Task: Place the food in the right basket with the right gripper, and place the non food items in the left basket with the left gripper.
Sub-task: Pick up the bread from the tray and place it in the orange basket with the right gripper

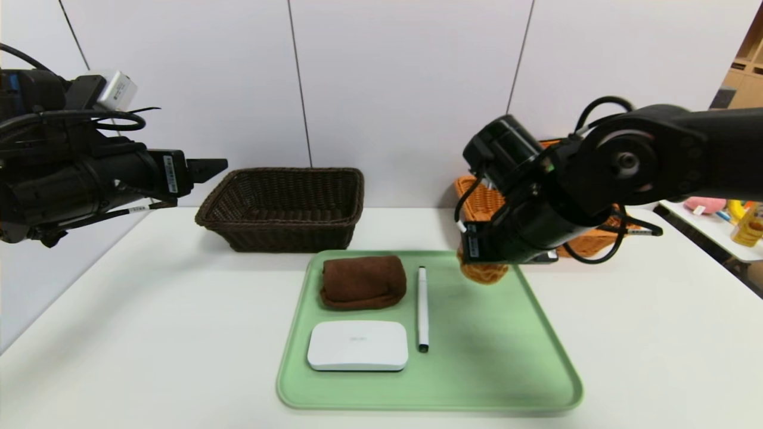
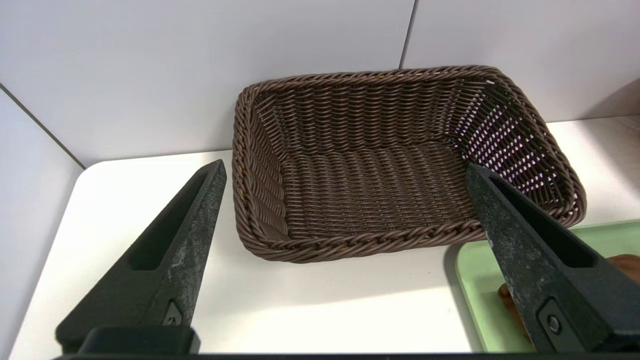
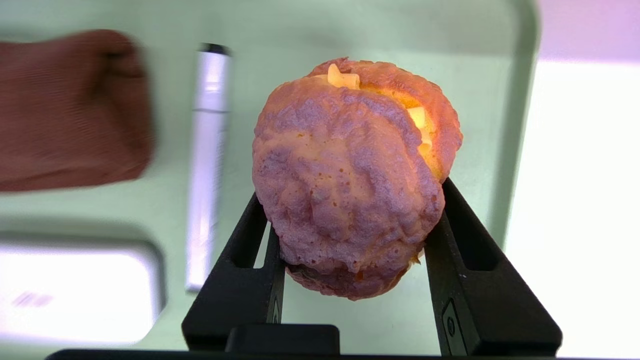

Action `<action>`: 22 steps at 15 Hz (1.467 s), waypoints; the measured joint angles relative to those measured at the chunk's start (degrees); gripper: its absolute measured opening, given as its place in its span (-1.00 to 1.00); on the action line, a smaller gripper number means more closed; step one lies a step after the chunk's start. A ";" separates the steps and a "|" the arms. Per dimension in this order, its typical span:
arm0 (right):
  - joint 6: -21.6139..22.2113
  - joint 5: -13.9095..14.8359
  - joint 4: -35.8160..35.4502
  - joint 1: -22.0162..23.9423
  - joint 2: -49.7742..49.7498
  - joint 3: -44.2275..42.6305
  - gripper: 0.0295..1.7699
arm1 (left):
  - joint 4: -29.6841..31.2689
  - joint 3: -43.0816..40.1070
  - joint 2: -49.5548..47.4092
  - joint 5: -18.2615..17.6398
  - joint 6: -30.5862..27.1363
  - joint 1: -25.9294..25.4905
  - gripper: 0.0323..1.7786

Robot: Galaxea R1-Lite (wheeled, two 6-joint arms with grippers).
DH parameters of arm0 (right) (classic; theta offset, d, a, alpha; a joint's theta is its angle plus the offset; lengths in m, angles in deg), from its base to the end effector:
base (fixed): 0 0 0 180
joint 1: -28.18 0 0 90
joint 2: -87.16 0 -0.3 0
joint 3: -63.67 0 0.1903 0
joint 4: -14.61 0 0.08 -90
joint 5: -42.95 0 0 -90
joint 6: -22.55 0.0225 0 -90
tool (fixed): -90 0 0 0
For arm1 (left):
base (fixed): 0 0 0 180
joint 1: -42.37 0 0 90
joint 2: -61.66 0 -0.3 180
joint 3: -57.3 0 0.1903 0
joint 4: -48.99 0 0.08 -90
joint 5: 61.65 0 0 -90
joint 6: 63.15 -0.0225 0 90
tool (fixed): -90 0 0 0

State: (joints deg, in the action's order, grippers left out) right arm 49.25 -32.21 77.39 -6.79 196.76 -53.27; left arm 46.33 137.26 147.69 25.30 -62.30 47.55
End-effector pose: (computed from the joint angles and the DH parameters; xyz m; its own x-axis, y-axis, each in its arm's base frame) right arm 0.2877 0.1942 0.2231 0.5961 0.1044 -0.7961 -0.0854 0.9941 0.0665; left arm 0.2685 -0.0255 0.2636 0.9782 -0.1421 -0.1516 0.1403 0.9899 -0.0227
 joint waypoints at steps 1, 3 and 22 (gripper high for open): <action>-1.43 0.02 -1.44 -0.55 -2.32 0.00 -0.13 | 0.00 0.00 -0.01 0.07 0.15 0.00 0.90; -6.52 0.00 -5.24 0.17 -6.25 0.00 -0.13 | 0.00 0.00 -0.12 -0.01 0.20 0.00 0.90; -18.74 -0.18 -32.22 21.03 11.02 1.13 -0.16 | 0.02 -2.21 -2.71 -0.01 0.63 -0.04 0.90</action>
State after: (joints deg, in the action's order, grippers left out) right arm 30.51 -32.39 45.17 14.24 207.78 -52.14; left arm 46.35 135.05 144.98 25.29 -61.67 47.51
